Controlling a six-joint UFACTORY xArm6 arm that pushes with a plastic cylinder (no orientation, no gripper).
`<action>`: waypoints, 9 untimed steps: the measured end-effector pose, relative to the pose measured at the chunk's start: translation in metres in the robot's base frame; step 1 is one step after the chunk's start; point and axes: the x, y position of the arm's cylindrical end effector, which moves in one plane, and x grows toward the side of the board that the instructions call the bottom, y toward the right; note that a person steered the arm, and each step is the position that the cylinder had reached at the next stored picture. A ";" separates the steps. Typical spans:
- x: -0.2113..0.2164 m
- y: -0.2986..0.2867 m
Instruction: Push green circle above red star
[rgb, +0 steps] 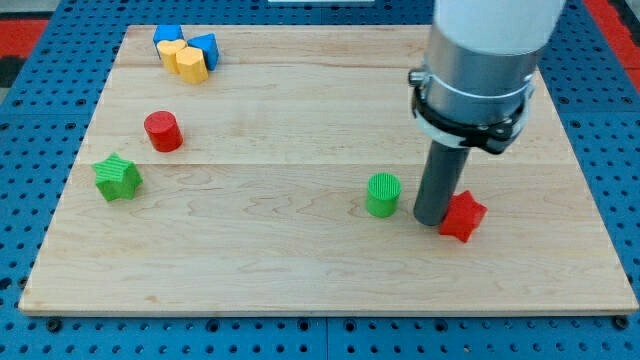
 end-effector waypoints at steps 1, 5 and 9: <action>-0.018 0.002; -0.011 0.050; -0.021 -0.044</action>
